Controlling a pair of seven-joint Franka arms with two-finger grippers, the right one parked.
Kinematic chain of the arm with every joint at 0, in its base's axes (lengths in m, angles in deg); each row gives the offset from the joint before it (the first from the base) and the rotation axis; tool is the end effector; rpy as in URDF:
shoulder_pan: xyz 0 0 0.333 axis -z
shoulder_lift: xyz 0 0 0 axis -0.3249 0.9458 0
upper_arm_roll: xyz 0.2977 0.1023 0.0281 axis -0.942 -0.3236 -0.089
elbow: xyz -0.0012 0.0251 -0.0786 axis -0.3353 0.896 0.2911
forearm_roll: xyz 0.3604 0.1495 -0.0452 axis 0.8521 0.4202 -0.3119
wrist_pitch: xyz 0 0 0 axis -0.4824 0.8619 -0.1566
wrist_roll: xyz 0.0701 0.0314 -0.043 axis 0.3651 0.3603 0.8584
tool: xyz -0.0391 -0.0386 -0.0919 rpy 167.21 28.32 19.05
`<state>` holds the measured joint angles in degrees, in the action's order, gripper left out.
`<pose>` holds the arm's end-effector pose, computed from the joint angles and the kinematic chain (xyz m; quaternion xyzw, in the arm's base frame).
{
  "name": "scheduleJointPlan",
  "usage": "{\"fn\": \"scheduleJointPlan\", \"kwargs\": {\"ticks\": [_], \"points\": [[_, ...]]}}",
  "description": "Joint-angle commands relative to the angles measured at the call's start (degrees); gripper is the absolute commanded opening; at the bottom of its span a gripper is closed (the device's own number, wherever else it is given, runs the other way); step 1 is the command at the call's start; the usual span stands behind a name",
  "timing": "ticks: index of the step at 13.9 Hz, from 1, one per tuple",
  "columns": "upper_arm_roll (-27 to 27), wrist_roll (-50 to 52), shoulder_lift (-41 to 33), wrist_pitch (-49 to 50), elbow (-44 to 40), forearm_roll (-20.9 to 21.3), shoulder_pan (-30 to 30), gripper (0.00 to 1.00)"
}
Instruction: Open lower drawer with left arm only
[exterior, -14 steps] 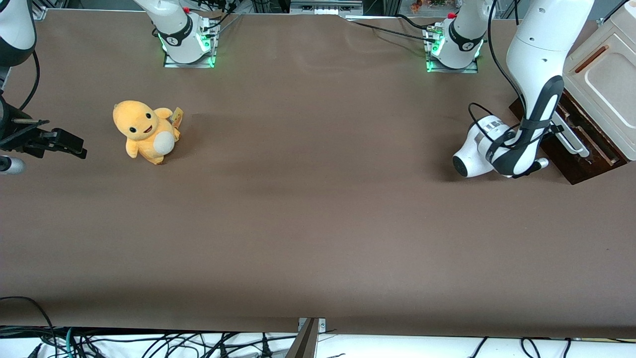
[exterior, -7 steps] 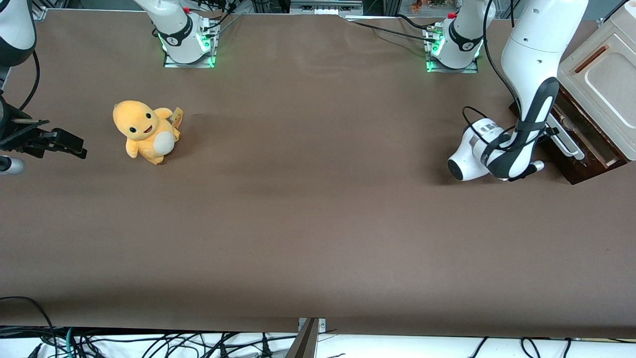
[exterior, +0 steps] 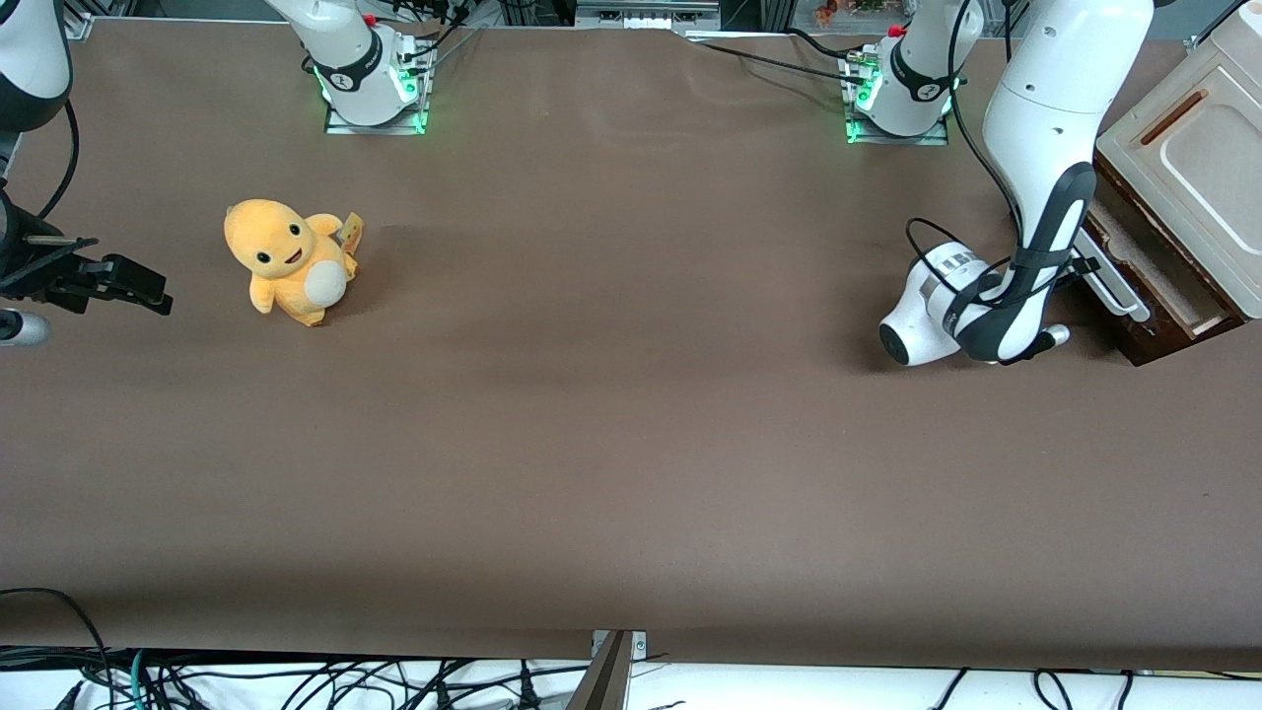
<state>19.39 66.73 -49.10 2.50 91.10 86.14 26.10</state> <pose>0.4912 0.0253 0.1578 -0.7146 -0.1286 0.1720 0.6658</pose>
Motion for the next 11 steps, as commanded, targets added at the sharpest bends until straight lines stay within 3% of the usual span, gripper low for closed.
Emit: {"fn": "scheduleJointPlan", "kwargs": {"ticks": [1,11], "points": [[-0.28,-1.97,0.68,2.09,-1.74,-2.74,1.38,0.02],[-0.20,-2.06,0.77,2.18,-2.44,-2.82,1.56,0.02]]}}
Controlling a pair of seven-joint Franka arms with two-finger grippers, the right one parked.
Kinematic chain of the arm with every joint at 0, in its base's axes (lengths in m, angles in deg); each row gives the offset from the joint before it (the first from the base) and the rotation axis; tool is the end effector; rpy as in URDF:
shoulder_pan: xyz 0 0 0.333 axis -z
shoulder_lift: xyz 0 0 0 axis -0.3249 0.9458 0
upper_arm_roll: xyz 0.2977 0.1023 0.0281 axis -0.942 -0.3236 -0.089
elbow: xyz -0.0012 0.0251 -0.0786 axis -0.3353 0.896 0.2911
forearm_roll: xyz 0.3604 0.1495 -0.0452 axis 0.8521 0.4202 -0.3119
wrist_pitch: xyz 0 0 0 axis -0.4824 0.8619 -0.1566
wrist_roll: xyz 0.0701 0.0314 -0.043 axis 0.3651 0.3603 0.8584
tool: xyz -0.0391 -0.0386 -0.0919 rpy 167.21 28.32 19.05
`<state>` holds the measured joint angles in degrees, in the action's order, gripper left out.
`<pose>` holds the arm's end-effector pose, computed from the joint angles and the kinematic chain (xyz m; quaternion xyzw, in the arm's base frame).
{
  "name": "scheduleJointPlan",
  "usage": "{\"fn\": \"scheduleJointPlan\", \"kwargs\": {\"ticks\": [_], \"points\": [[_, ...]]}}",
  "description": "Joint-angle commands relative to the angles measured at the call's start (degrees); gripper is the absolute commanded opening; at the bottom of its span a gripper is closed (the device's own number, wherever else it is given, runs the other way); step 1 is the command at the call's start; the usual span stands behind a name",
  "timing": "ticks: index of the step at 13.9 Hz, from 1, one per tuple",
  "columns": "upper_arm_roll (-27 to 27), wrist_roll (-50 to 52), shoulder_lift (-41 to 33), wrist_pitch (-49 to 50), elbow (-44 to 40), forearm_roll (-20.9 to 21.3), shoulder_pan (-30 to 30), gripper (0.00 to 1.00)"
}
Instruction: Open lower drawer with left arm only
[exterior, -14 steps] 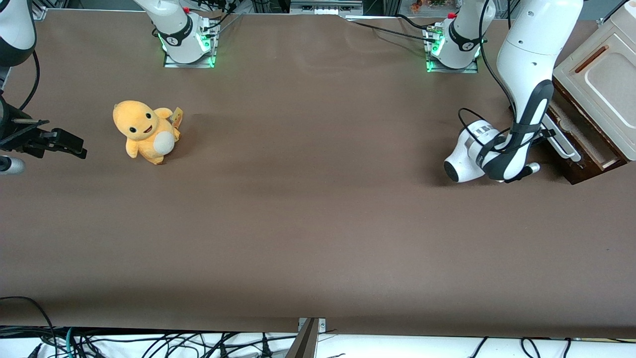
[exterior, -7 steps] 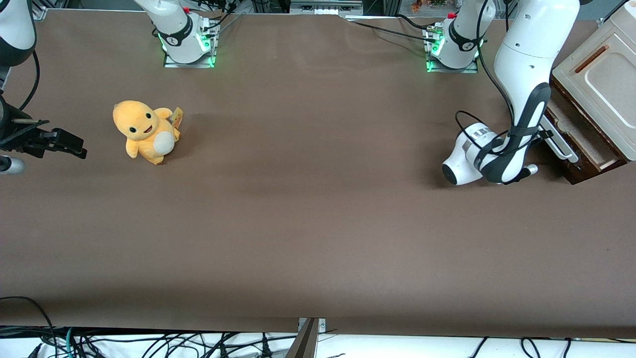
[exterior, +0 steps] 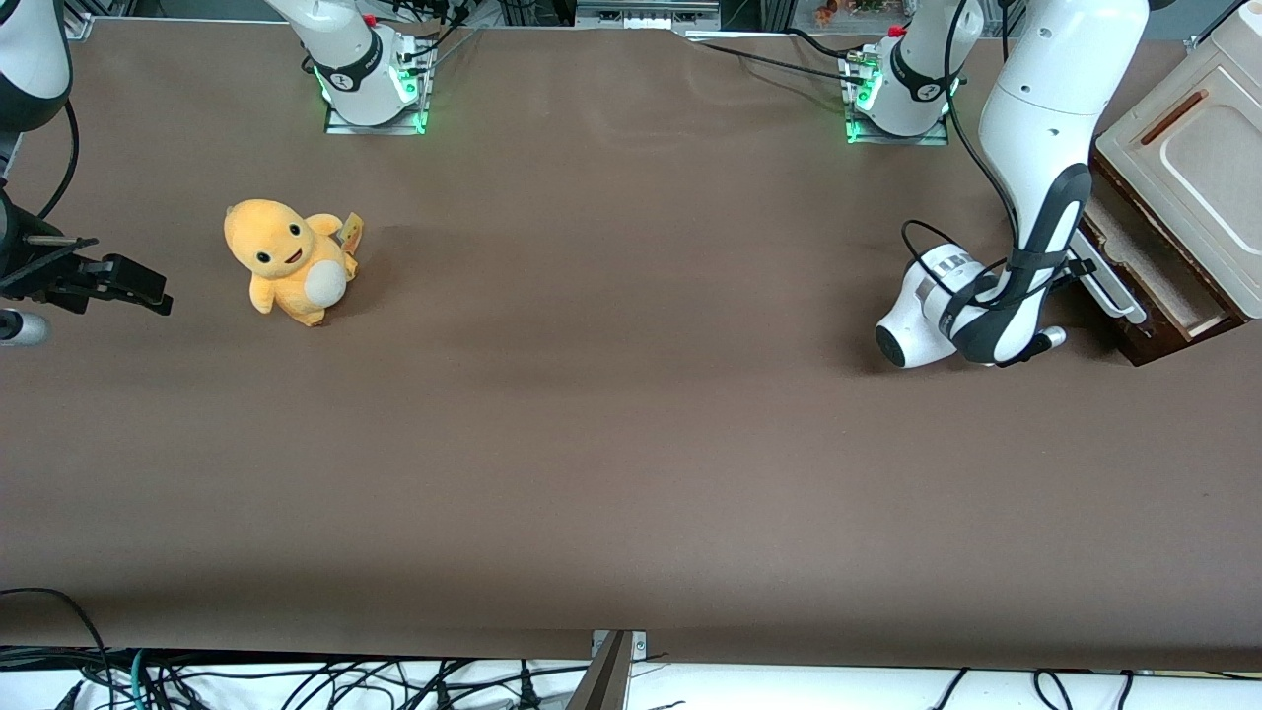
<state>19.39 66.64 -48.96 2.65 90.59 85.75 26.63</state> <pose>0.4934 0.0202 0.1586 -0.7159 -0.1287 0.1703 0.6647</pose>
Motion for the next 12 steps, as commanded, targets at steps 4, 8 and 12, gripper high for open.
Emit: {"fn": "scheduleJointPlan", "kwargs": {"ticks": [4,8,12], "points": [[-0.20,-1.80,1.34,2.12,-2.63,-3.04,2.00,0.02],[-0.20,-1.18,1.78,2.65,-2.81,-3.31,2.00,0.02],[-0.29,-1.18,1.78,2.91,-2.81,-3.49,2.79,0.02]]}}
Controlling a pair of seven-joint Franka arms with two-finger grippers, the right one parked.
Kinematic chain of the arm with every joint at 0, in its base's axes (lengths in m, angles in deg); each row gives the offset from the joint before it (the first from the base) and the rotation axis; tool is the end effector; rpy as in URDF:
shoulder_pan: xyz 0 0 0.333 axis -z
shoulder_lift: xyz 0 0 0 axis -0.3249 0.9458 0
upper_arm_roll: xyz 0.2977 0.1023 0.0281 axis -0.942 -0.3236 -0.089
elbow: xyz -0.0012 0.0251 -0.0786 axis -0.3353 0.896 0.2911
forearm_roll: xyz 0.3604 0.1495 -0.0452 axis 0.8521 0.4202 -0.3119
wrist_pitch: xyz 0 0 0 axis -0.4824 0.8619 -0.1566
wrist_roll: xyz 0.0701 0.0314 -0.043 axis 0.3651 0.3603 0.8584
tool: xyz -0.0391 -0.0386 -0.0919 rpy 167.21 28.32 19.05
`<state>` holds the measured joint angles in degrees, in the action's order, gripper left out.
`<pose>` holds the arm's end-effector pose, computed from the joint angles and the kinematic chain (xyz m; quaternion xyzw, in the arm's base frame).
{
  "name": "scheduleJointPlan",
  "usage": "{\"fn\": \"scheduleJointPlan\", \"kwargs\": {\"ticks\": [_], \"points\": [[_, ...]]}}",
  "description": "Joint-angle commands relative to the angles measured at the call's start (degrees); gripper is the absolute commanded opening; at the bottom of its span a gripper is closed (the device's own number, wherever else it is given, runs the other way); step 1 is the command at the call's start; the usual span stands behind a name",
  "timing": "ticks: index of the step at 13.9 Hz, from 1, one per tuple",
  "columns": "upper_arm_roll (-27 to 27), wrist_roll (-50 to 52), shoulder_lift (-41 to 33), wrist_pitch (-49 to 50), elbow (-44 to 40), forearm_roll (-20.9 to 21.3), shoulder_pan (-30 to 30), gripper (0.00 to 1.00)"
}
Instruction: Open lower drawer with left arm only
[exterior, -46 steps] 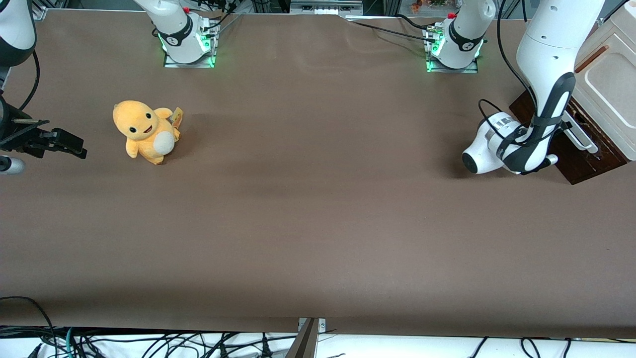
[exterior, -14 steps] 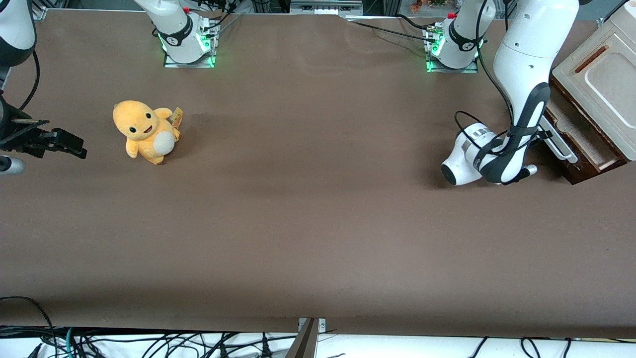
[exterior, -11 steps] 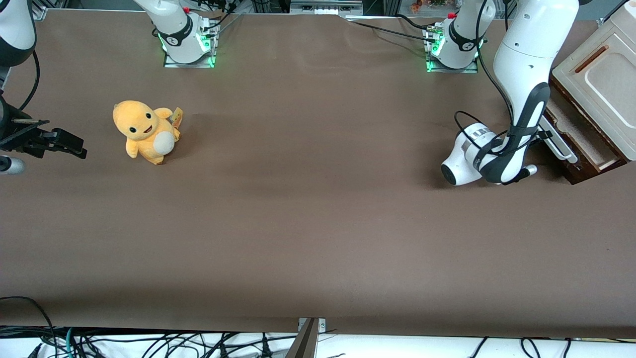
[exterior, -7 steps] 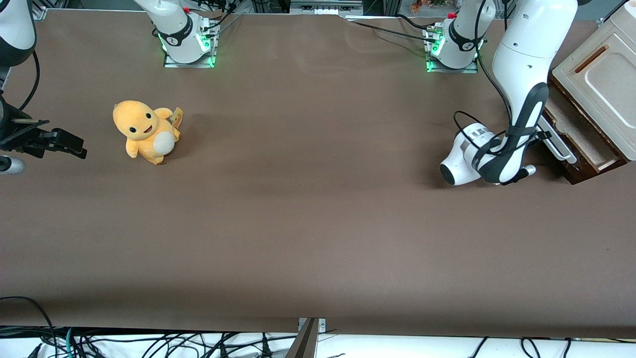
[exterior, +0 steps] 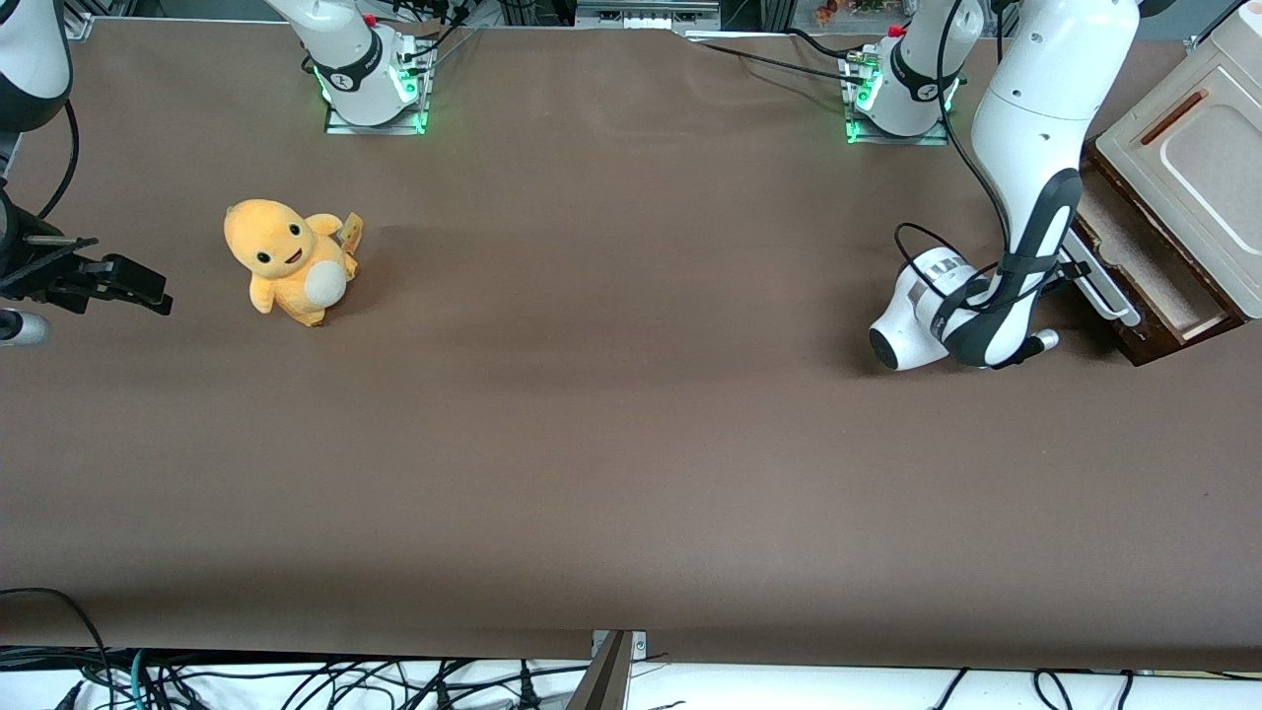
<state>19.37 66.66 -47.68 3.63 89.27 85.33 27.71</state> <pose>0.4963 0.0110 0.1542 -0.7123 -0.1256 0.1705 0.6692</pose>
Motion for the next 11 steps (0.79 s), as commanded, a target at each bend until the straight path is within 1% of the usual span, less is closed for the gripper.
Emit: {"fn": "scheduleJointPlan", "kwargs": {"ticks": [1,5,11], "points": [[-0.18,-1.20,0.50,2.54,-1.49,-3.07,1.79,0.02],[-0.18,-2.16,0.50,4.83,-3.50,-3.95,1.79,0.02],[-0.18,-2.08,0.93,5.01,-3.68,-4.04,2.15,0.02]]}}
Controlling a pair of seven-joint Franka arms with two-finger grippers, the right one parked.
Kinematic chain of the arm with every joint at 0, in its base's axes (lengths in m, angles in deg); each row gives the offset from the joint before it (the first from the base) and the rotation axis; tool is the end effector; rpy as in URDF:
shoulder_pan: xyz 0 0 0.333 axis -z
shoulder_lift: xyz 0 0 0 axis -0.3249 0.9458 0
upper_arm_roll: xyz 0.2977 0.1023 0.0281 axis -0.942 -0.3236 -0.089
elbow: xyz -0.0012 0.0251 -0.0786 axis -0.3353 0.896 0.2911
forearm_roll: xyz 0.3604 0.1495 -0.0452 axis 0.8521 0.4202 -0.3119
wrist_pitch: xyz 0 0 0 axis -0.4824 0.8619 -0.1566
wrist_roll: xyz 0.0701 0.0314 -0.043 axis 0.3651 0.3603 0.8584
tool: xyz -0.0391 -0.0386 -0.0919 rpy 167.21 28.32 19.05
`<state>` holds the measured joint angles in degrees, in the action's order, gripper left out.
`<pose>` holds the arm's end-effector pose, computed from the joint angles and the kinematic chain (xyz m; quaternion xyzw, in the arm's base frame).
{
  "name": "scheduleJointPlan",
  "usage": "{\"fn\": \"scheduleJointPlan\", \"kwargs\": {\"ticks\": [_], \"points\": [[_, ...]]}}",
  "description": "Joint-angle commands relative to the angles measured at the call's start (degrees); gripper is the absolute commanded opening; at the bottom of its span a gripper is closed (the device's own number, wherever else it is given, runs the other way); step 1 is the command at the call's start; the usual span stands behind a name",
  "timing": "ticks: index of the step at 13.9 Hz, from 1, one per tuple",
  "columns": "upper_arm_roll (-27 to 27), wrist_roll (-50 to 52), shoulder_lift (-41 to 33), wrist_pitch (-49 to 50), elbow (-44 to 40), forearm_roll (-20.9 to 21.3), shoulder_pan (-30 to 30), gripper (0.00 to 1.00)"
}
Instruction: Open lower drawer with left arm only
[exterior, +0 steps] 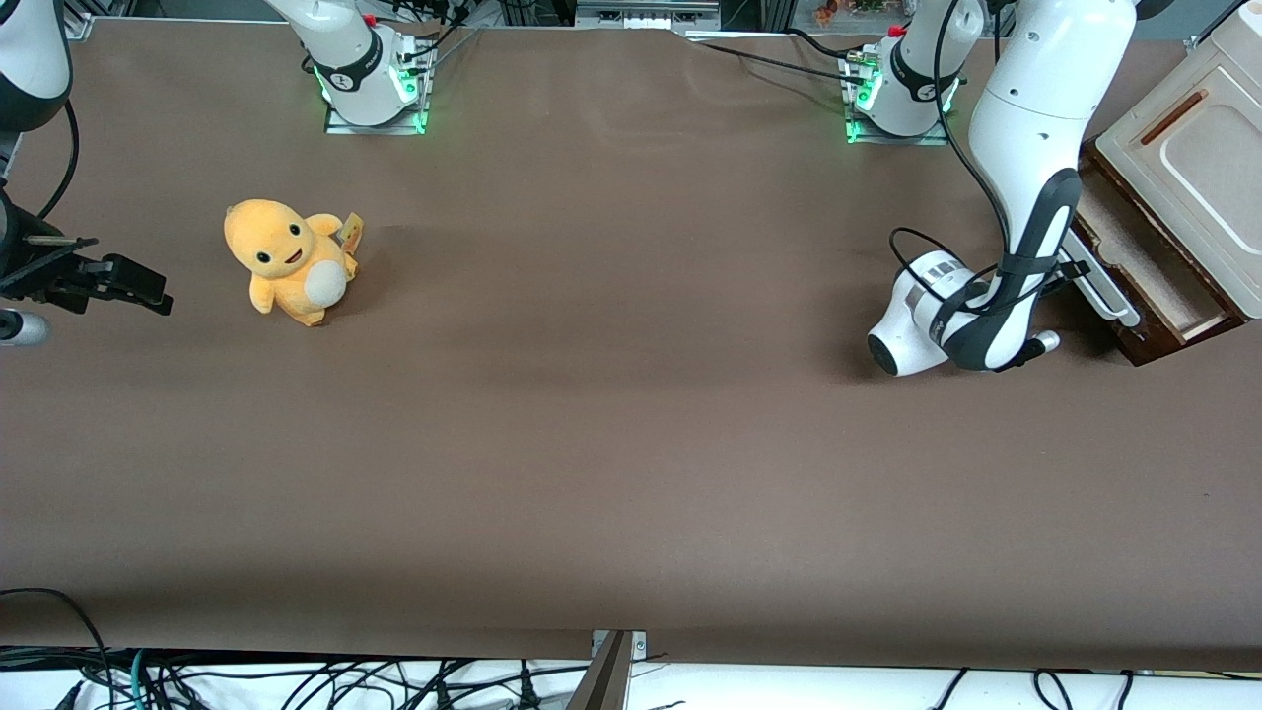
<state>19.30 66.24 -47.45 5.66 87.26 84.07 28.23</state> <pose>0.5035 0.0060 0.1626 -0.7079 -0.1381 0.1760 0.6700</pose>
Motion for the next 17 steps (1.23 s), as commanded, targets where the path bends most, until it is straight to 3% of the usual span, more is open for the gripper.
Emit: {"fn": "scheduleJointPlan", "kwargs": {"ticks": [1,7,9,10,11,12,14,17], "points": [[-0.11,-1.65,0.79,2.89,-1.68,-2.77,1.63,0.02],[-0.11,-1.48,0.97,2.89,-2.12,-3.47,1.71,0.03],[-0.11,-1.57,0.97,2.89,-2.38,-3.56,1.71,0.08],[-0.11,-1.48,0.97,2.89,-2.38,-3.56,1.71,0.14],[-0.11,-1.13,1.06,2.89,-2.47,-3.74,1.71,0.29],[-0.11,-0.87,1.06,2.89,-2.47,-3.91,1.71,0.50],[-0.11,-0.86,1.06,2.89,-2.47,-3.92,1.54,1.00],[-0.11,-0.95,1.06,2.89,-2.47,-3.92,1.54,1.00]]}}
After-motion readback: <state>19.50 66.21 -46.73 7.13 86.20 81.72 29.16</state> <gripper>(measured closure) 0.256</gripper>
